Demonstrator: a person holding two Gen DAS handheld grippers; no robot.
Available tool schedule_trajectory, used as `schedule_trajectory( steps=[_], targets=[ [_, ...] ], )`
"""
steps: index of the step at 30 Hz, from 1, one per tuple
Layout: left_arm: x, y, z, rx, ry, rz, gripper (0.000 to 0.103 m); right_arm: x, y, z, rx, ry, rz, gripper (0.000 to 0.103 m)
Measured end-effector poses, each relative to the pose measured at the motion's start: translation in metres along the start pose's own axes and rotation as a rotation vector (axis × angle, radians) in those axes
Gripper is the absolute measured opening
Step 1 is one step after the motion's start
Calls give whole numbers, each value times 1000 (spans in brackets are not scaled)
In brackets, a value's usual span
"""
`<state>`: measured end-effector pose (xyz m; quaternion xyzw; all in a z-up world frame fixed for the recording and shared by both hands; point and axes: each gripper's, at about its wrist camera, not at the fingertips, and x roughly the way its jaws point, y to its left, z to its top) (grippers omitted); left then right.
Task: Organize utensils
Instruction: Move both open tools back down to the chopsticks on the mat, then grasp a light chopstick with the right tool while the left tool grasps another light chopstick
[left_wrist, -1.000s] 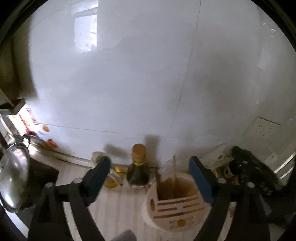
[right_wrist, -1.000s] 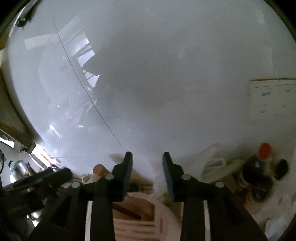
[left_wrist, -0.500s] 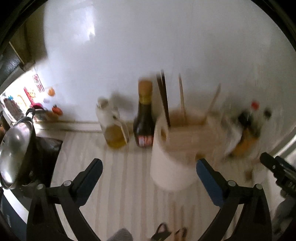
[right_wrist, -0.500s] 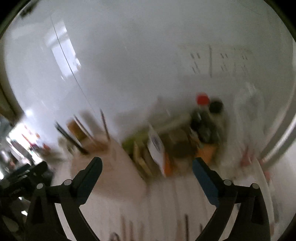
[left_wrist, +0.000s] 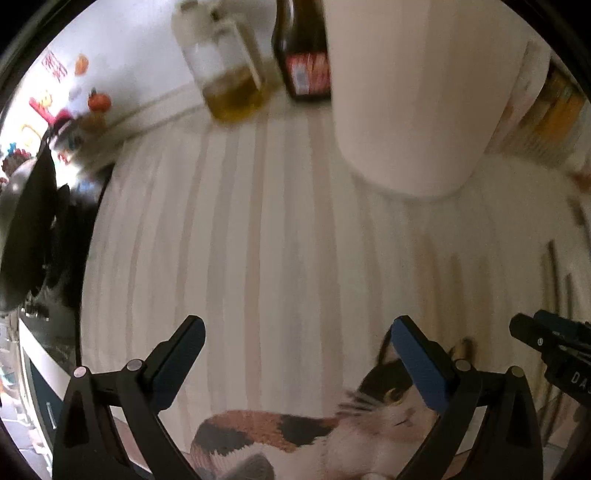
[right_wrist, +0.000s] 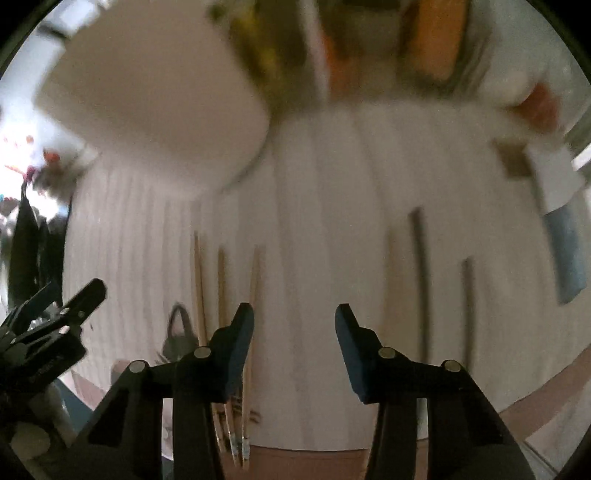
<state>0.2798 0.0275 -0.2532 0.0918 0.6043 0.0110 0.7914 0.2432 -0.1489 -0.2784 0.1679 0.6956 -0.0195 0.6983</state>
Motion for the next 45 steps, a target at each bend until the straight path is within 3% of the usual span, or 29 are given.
schedule_trajectory(
  steps=[5, 10, 11, 20, 22, 24, 28, 30, 32, 39, 45],
  targets=[
    [21, 4, -14, -6, 47, 13, 103, 29, 19, -8, -31, 45, -9, 42],
    [24, 1, -17, 2, 49, 1, 103, 35, 40, -18, -135, 6, -167, 10],
    [23, -3, -17, 5, 47, -6, 103, 35, 39, -21, -148, 1, -186, 8],
    [22, -51, -10, 19, 67, -118, 103, 16, -26, -29, -64, 33, -227, 6],
    [26, -62, -8, 36, 73, -127, 95, 11, -43, -32, -38, 35, -227, 6],
    [29, -71, -5, 60, 77, -123, 77, 8, -52, -33, -27, 39, -217, 7],
    [28, -83, -5, 90, 35, -123, 55, 4, -66, -36, -28, 37, -208, 7],
    [25, -88, -5, 102, 23, -151, 27, 3, -66, -36, -34, 39, -224, 7],
    [24, -91, -6, 114, 21, -159, 11, 7, -54, -29, -43, 46, -240, 7],
    [26, -61, -17, 99, 39, -120, 7, 26, -23, -11, -71, 67, -166, 7],
    [29, -32, -29, 39, 74, -97, 7, 34, 5, -4, -126, 85, -156, 7]
  ],
)
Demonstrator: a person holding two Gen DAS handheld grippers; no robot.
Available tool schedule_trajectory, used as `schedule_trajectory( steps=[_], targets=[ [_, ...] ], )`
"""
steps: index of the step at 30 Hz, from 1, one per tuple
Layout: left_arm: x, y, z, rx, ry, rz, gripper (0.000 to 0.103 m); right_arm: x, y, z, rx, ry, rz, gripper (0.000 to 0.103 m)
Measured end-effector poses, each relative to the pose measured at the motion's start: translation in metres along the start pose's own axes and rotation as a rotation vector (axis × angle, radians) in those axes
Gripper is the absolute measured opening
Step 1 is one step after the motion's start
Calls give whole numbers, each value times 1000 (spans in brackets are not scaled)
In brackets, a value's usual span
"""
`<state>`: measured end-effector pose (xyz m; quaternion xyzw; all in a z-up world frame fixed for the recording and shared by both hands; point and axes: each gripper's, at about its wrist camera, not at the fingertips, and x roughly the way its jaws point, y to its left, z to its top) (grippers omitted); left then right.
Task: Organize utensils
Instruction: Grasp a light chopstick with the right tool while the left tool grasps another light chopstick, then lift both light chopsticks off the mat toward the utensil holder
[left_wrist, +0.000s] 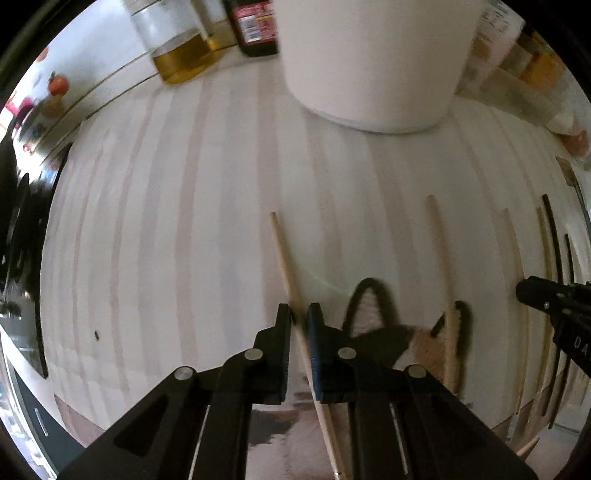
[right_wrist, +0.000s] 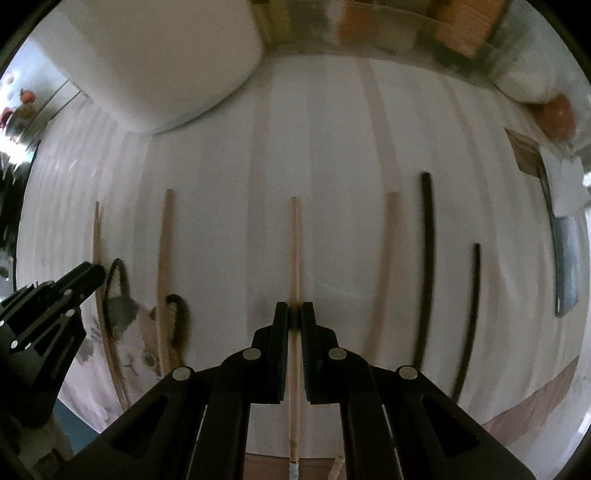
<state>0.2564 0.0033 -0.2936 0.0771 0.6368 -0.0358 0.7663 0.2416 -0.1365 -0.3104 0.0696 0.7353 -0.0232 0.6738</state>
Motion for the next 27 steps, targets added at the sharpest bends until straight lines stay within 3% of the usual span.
schedule_trajectory(
  steps=[11, 15, 27],
  targets=[
    [6, 15, 14, -21, -6, -6, 5, 8, 27, 4, -64, 30, -30, 7],
    [2, 11, 3, -16, -7, -7, 5, 11, 36, 1, -59, 30, -23, 7],
    [3, 2, 9, 3, 4, -15, 4, 2, 11, 6, -20, 55, 19, 7]
  ],
)
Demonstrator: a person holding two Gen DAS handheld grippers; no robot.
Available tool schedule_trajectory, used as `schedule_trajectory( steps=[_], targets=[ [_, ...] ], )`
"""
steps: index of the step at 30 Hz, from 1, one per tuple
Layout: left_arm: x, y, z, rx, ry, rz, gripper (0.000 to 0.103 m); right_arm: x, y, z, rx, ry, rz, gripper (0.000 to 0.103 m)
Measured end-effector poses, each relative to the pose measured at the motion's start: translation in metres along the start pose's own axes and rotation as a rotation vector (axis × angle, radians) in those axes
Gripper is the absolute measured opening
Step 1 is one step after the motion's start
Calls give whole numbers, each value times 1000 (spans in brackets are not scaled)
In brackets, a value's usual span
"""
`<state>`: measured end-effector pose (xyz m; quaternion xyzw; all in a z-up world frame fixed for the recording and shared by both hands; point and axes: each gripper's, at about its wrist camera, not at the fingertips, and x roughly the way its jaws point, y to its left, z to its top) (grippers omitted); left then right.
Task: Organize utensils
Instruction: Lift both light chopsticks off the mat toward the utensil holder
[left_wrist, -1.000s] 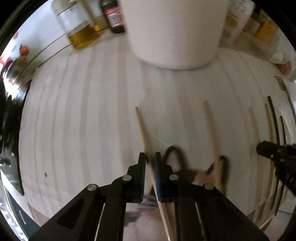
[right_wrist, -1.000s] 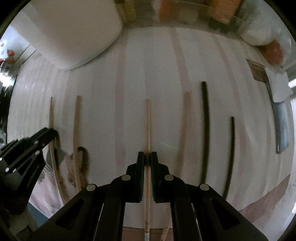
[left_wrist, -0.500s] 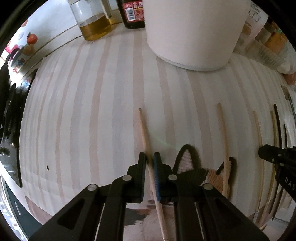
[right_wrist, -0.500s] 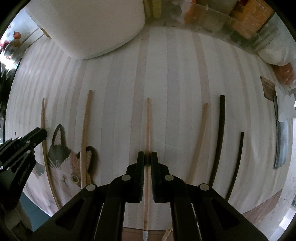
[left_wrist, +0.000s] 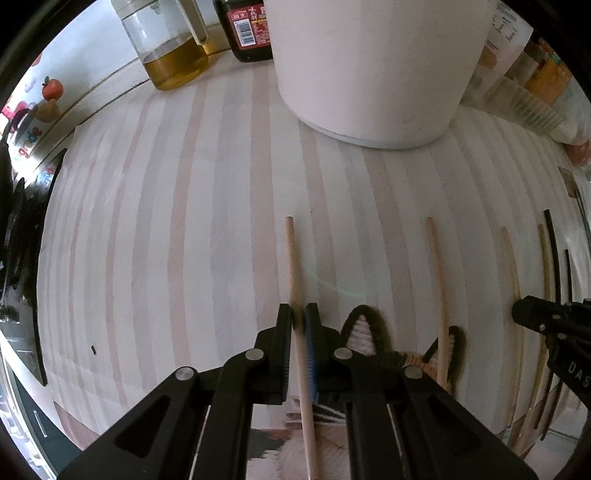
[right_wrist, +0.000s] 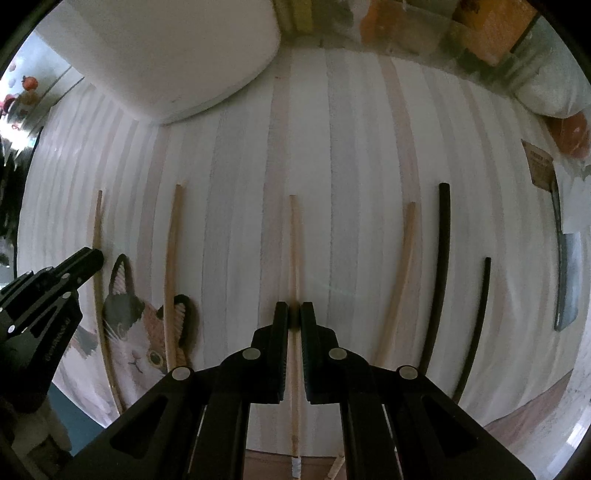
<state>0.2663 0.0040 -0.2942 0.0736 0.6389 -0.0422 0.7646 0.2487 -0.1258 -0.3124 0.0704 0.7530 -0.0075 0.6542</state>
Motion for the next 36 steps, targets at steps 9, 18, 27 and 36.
schedule_trajectory(
  steps=[9, 18, 27, 36],
  targets=[
    [1, 3, 4, -1, 3, -9, 4, 0, 1, 2, 6, -2, -13, 7],
    [3, -1, 6, 9, -1, 12, 4, -1, 2, 1, 8, -14, -29, 7],
    [-10, -6, 5, -9, -21, -12, 4, -8, -4, -8, 47, -93, 28, 6],
    [-69, -5, 11, -13, -133, -81, 4, -46, -18, -30, 85, -237, 95, 6]
  ],
)
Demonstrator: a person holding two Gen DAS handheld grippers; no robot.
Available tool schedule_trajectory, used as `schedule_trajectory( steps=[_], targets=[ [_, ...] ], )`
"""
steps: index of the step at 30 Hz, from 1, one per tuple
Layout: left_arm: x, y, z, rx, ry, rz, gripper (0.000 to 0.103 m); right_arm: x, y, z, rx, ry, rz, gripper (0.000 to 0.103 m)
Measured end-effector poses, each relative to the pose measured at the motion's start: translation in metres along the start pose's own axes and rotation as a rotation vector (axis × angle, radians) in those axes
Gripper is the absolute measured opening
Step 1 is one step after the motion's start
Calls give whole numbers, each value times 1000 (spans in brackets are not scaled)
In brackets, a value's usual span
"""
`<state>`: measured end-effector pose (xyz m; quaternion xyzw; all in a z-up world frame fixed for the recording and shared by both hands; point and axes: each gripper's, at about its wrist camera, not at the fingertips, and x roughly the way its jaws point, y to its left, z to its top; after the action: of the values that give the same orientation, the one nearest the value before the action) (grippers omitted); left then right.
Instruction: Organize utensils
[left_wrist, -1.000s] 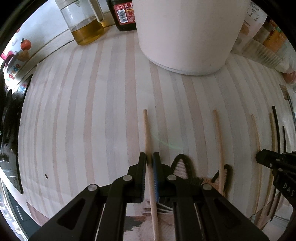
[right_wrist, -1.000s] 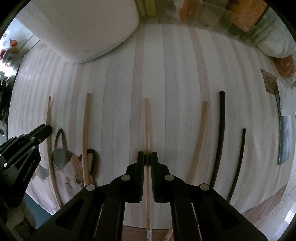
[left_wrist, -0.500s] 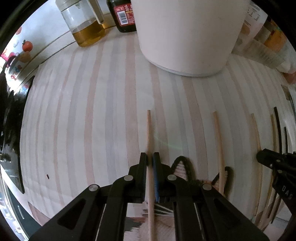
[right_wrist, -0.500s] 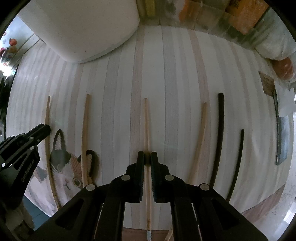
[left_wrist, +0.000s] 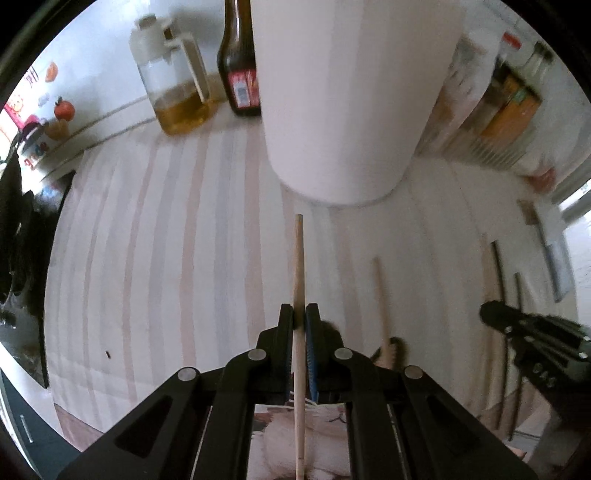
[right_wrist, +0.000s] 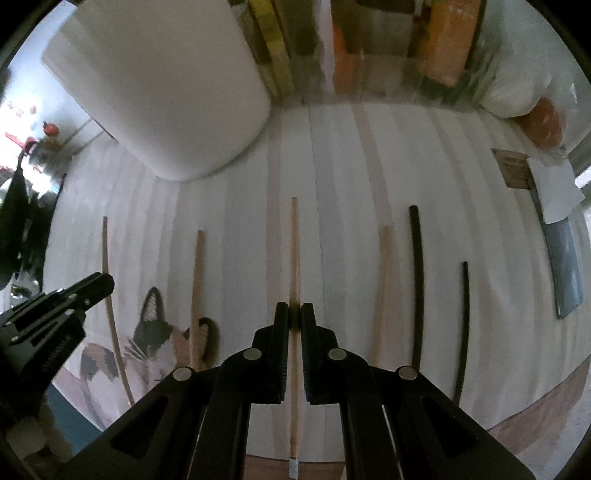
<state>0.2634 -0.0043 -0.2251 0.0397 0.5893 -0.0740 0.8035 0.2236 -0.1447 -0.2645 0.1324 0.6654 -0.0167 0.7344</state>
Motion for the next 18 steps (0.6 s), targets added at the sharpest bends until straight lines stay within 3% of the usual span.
schedule_trajectory(
  steps=[8, 18],
  targets=[
    [-52, 9, 6, -20, -100, -29, 4, -44, 0, 2, 6, -101, 64, 6],
    [-74, 13, 12, -33, -170, -32, 4, -82, 5, 21, -5, -232, 79, 6]
  ],
)
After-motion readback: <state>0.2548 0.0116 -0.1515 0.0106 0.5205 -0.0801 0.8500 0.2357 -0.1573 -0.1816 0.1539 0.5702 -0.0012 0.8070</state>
